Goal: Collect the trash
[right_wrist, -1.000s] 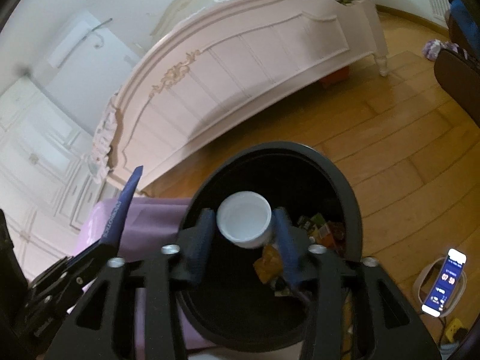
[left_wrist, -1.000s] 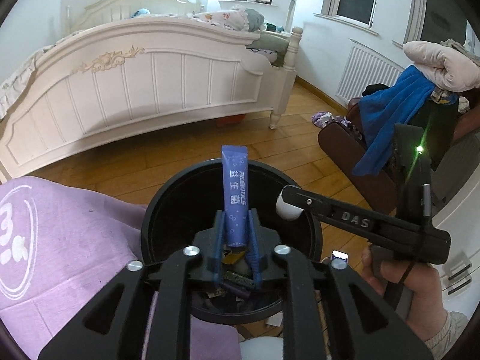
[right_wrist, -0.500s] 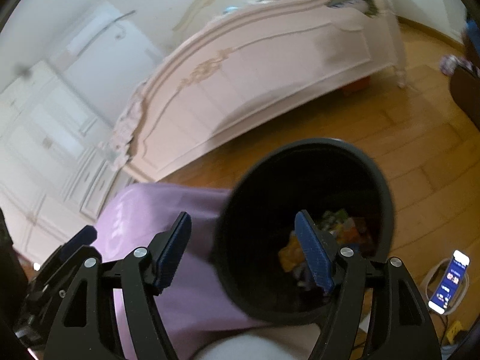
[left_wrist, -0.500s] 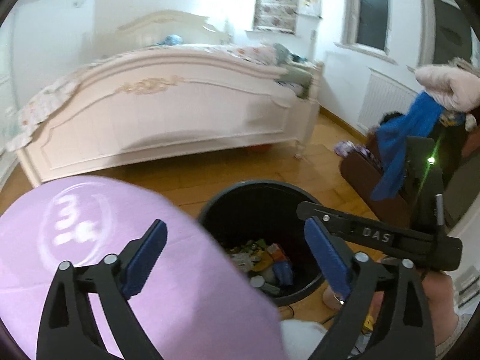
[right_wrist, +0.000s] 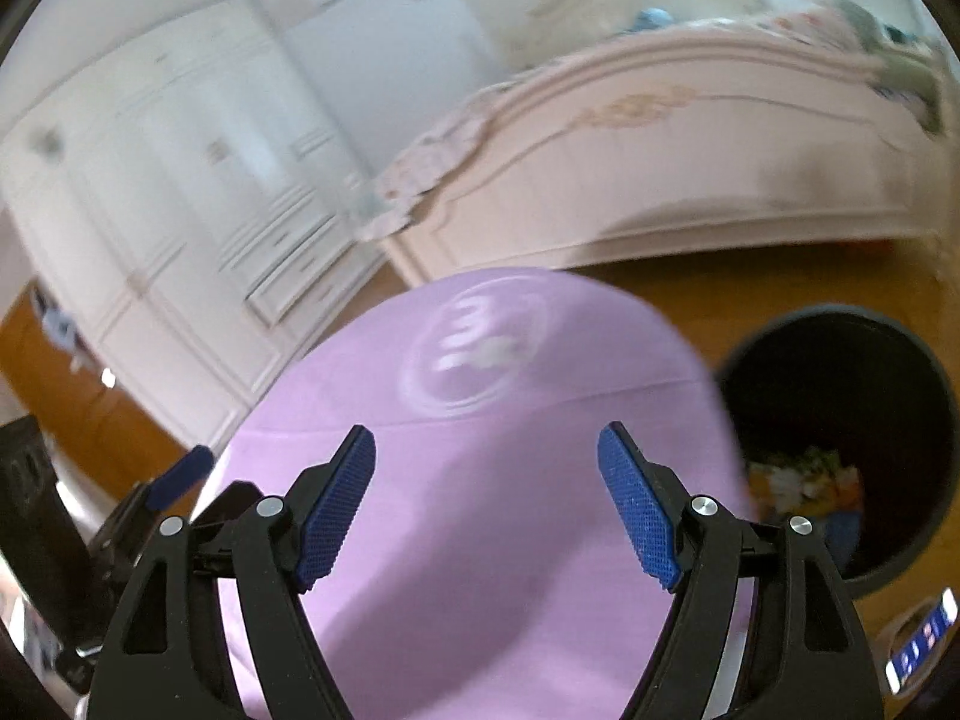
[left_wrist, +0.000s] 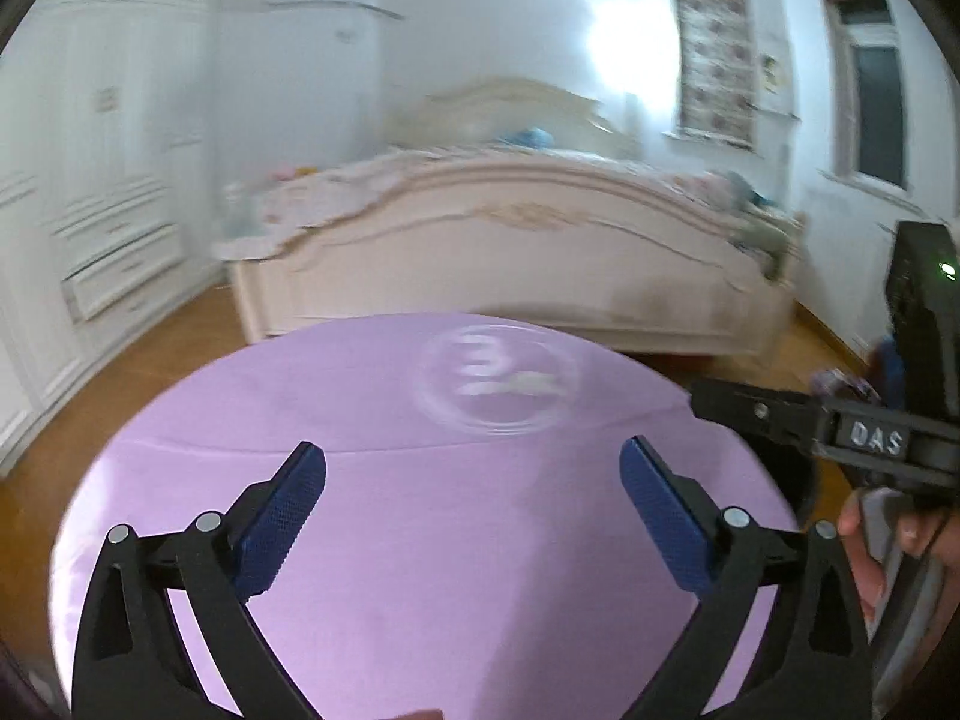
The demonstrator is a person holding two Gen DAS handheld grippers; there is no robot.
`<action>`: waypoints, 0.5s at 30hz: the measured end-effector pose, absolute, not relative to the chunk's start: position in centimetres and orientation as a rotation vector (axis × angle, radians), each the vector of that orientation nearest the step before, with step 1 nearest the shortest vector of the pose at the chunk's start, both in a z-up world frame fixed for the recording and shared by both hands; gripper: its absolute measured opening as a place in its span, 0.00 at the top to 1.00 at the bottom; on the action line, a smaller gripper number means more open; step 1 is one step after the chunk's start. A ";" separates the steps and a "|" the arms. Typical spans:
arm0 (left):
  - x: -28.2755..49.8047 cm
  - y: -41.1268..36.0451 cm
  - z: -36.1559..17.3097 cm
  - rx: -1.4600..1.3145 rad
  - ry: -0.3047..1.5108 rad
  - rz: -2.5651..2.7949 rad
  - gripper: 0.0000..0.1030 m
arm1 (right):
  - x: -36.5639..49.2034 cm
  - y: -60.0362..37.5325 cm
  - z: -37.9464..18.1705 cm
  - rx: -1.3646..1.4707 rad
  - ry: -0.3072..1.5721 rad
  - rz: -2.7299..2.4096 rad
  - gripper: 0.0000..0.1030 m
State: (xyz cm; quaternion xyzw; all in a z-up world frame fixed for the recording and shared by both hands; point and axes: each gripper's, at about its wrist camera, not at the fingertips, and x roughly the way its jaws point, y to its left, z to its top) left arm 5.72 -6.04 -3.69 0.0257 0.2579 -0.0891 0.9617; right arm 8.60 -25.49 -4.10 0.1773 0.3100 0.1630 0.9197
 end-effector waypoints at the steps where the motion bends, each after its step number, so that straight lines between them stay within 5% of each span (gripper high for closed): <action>1: 5.4 -5.1 -3.8 0.041 0.517 -0.158 0.05 | 8.5 -24.1 -3.8 0.333 0.625 0.346 0.23; 7: 5.0 -0.7 -4.4 -0.034 0.501 -0.017 0.05 | 7.4 -19.7 -2.7 0.204 0.501 0.332 0.08; 15: 4.2 1.4 -4.7 -0.090 0.485 0.014 0.05 | 7.8 -17.3 -2.8 0.079 0.345 0.237 0.05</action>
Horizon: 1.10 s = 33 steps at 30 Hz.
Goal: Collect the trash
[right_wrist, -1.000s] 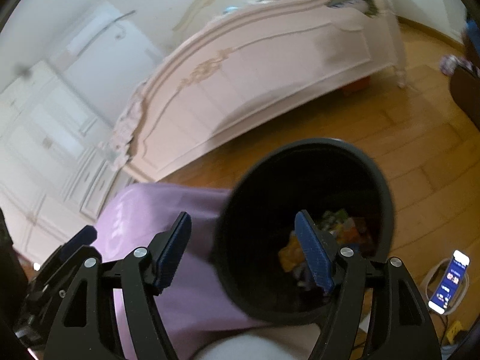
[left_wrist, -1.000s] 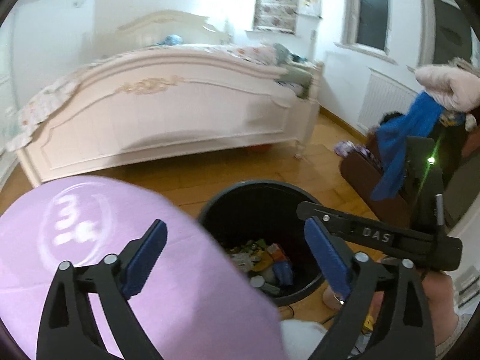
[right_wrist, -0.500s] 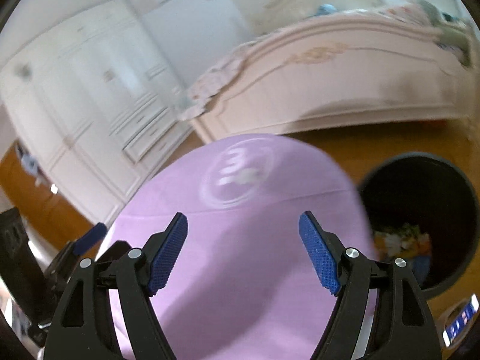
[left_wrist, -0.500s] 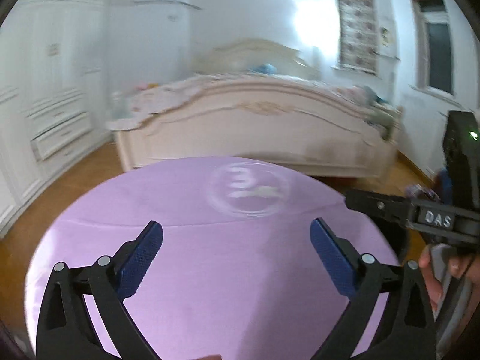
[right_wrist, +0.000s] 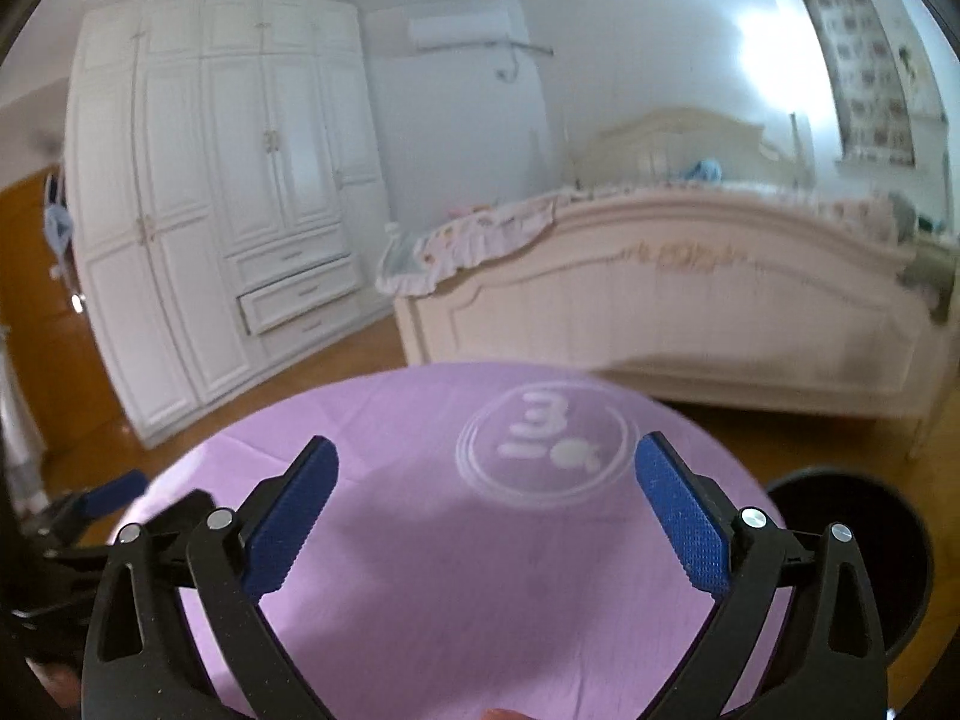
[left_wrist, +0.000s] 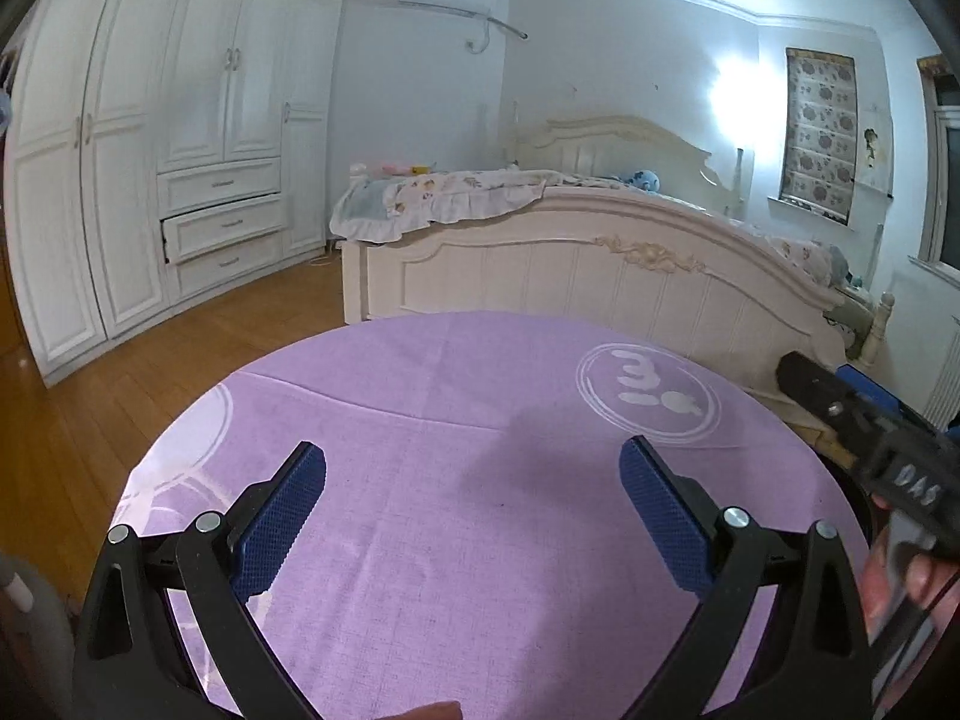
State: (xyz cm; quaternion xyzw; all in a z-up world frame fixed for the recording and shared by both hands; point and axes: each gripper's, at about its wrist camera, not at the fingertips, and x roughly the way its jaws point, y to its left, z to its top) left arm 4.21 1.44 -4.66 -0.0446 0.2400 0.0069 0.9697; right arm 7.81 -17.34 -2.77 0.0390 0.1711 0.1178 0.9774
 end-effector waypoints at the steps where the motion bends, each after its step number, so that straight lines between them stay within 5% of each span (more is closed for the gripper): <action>1: 4.2 1.5 -4.7 -0.094 0.485 0.009 0.05 | 7.9 -17.1 -3.1 0.065 0.332 0.230 0.05; 33: 4.2 1.6 -4.7 -0.082 0.461 0.004 0.05 | 7.6 -16.3 -3.5 0.046 0.262 0.189 0.05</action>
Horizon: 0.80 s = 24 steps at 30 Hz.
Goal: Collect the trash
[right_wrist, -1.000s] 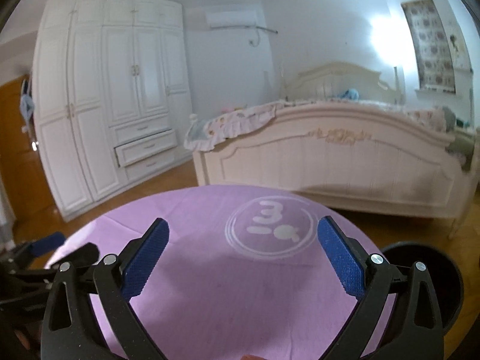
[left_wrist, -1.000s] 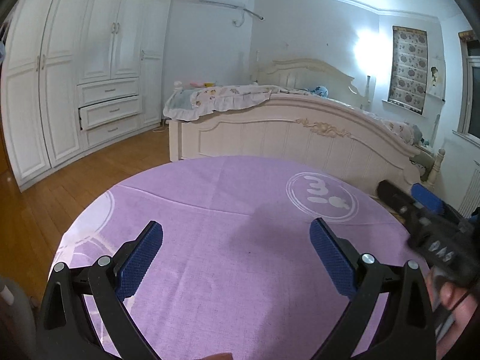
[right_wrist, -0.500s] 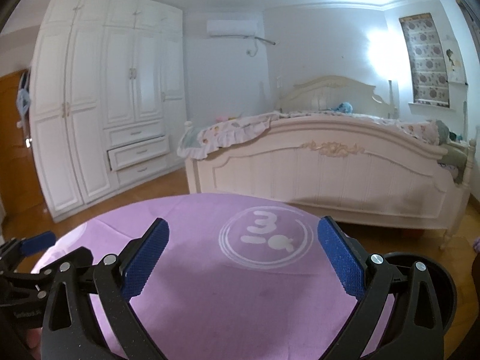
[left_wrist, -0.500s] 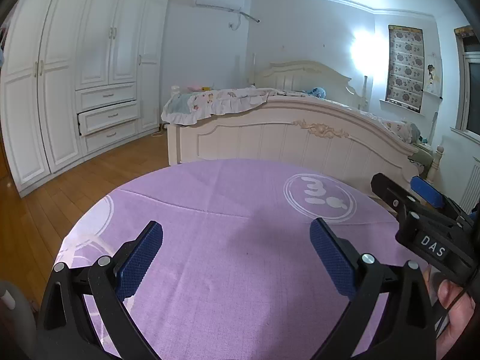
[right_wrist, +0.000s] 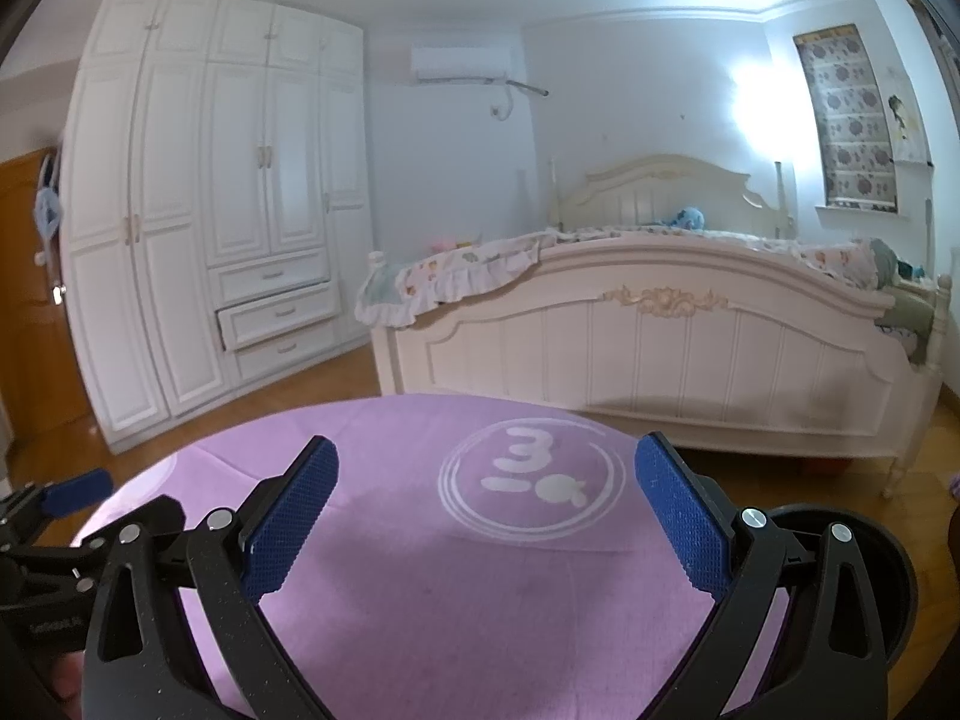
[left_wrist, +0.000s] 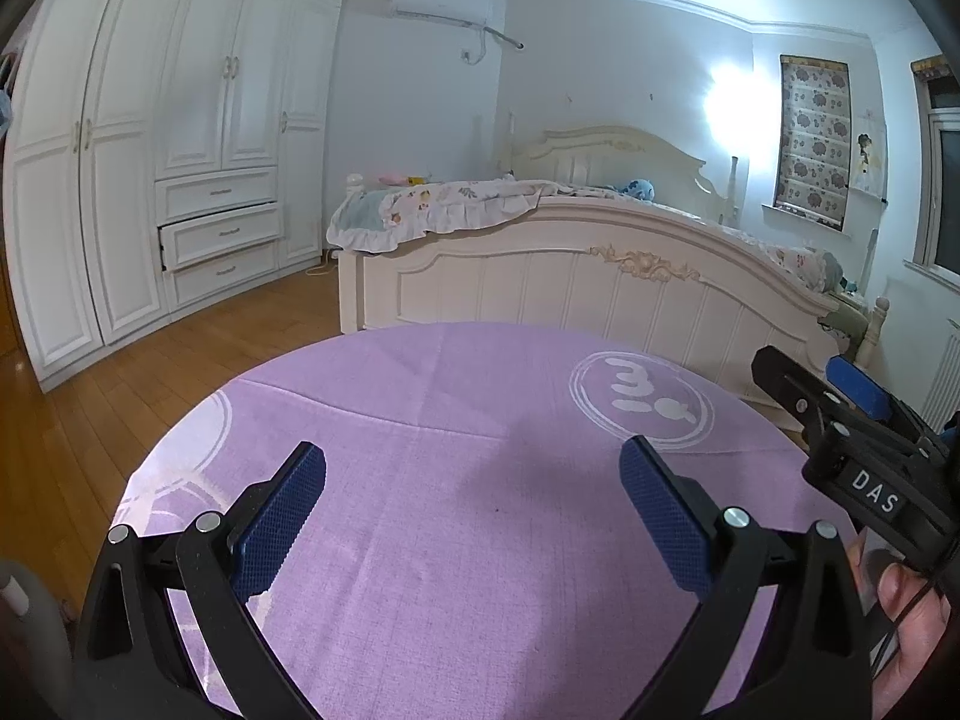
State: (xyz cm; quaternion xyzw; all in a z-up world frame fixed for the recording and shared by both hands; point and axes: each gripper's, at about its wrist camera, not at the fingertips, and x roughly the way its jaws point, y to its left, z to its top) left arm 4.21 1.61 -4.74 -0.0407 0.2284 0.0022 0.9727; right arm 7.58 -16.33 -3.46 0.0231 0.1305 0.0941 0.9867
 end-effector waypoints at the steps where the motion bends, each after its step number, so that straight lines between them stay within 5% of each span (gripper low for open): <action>1: 4.2 1.6 -4.7 -0.079 0.461 0.005 0.05 | 7.6 -16.3 -3.4 0.045 0.261 0.189 0.05; 24: 4.5 1.7 -4.9 -0.067 0.476 0.014 0.05 | 7.4 -16.0 -3.4 0.046 0.263 0.191 0.05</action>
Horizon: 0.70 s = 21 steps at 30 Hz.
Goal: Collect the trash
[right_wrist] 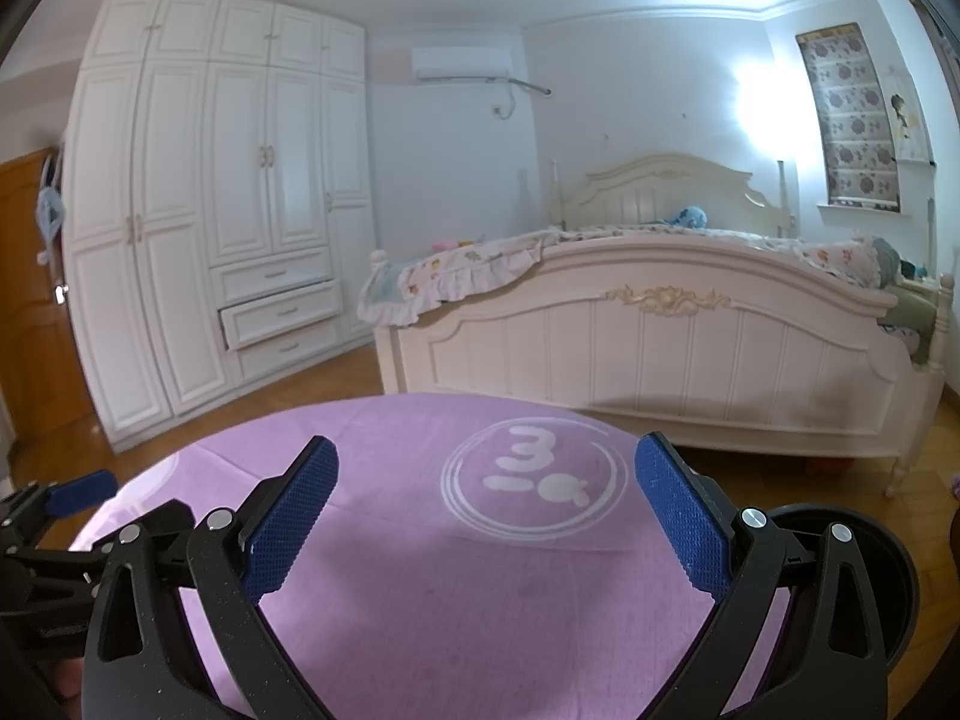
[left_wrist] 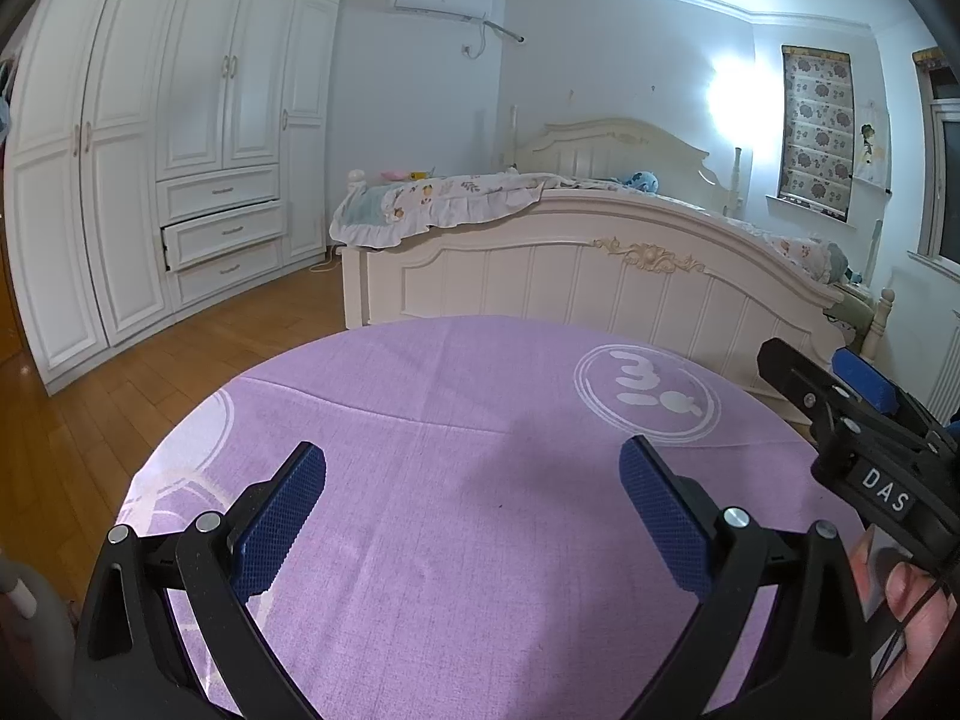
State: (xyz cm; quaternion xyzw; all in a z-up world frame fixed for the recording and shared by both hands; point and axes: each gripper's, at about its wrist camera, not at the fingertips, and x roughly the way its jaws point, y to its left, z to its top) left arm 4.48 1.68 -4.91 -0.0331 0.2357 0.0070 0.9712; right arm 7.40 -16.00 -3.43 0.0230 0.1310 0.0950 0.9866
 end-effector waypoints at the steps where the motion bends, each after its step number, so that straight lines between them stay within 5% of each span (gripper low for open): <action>1: 4.5 1.7 -4.9 -0.067 0.476 0.014 0.05 | 7.4 -16.0 -3.4 0.046 0.263 0.191 0.05; 21: 4.4 1.6 -5.1 -0.062 0.476 0.016 0.05 | 7.4 -15.9 -3.4 0.047 0.262 0.190 0.05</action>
